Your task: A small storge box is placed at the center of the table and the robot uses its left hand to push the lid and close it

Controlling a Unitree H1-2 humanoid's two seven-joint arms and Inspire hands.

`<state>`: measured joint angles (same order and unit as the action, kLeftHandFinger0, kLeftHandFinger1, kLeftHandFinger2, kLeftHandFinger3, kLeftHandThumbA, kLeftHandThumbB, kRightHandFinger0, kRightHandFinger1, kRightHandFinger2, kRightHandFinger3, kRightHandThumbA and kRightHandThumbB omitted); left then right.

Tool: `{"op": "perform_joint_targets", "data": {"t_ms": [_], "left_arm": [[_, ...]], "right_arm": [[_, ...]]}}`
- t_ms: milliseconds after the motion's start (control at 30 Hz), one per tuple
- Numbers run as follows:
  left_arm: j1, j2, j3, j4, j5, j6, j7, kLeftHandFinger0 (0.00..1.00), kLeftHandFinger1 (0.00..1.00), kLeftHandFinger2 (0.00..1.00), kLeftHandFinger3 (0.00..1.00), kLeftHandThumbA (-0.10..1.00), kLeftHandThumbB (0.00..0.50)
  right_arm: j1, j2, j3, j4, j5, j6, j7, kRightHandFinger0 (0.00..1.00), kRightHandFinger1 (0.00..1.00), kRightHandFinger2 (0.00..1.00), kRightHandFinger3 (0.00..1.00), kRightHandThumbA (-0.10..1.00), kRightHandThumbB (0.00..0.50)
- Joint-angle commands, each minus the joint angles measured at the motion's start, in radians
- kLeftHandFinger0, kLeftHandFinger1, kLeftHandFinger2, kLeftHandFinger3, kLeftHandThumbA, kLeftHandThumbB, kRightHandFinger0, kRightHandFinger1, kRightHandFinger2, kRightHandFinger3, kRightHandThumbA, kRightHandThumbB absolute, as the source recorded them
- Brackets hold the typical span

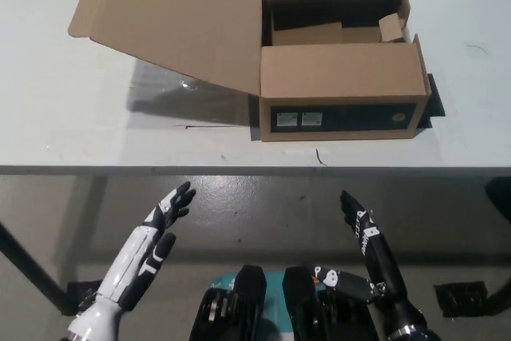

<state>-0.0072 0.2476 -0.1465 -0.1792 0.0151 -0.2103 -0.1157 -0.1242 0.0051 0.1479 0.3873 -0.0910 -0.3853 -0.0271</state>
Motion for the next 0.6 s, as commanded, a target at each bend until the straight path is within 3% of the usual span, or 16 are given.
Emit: {"op": "perform_joint_targets", "data": {"t_ms": [0, 133, 233, 567], "left_arm": [[-0.026, 0.044, 0.026, -0.211, -0.446, 0.121, -0.115, 1.0, 1.0, 1.0, 1.0, 1.0, 0.35], [-0.091, 0.031, 0.092, -0.226, -0.8, 0.277, -0.099, 1.0, 1.0, 1.0, 1.0, 1.0, 0.414], [-0.134, 0.016, 0.129, -0.193, -0.925, 0.313, -0.094, 1.0, 1.0, 1.0, 1.0, 1.0, 0.41], [-0.232, -0.052, 0.242, -0.02, -1.13, 0.419, -0.09, 1.0, 1.0, 1.0, 1.0, 1.0, 0.385]], "right_arm": [[-0.022, 0.002, 0.011, -0.015, -0.021, -0.085, -0.025, 1.0, 1.0, 1.0, 1.0, 1.0, 0.36], [-0.016, 0.002, 0.011, -0.014, -0.02, -0.085, -0.021, 1.0, 1.0, 1.0, 1.0, 1.0, 0.373], [-0.011, 0.004, 0.01, -0.019, -0.015, -0.085, -0.017, 1.0, 1.0, 1.0, 1.0, 1.0, 0.373], [-0.014, 0.004, 0.013, -0.012, -0.02, -0.085, -0.023, 1.0, 1.0, 1.0, 1.0, 1.0, 0.375]]}}
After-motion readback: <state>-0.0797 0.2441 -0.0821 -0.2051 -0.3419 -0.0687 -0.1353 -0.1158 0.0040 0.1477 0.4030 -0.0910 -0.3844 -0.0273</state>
